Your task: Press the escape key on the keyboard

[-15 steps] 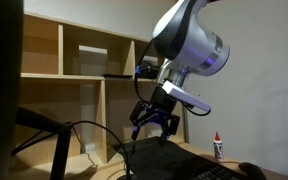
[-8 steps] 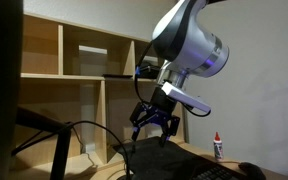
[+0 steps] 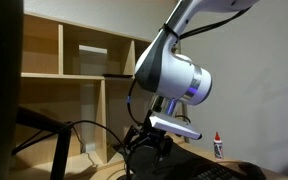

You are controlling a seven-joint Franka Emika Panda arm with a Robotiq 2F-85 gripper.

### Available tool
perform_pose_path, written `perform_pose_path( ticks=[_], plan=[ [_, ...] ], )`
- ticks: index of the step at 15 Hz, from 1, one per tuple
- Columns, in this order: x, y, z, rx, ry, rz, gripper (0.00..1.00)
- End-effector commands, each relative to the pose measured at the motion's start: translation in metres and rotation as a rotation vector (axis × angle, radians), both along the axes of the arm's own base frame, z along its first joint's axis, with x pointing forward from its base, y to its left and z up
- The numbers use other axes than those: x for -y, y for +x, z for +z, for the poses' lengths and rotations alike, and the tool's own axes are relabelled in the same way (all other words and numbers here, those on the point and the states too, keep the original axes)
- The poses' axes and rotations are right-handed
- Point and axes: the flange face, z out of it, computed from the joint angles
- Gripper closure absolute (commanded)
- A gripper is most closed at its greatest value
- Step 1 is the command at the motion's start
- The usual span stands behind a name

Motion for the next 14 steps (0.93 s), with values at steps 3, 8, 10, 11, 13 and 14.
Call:
perform_pose_path(
  ticks=[3,8,10,11,13,14],
  plan=[
    [-0.001,0.006,-0.009,-0.006,-0.006,-0.006,0.00],
    [-0.004,0.014,-0.021,0.010,0.009,-0.049,0.00],
    [-0.002,0.015,-0.028,0.012,0.004,-0.076,0.00],
    [-0.001,0.016,-0.031,0.008,0.005,-0.088,0.00],
    [0.001,0.017,-0.037,0.005,-0.005,-0.120,0.00],
    [0.001,0.017,-0.035,0.009,0.000,-0.142,0.00]
  ],
)
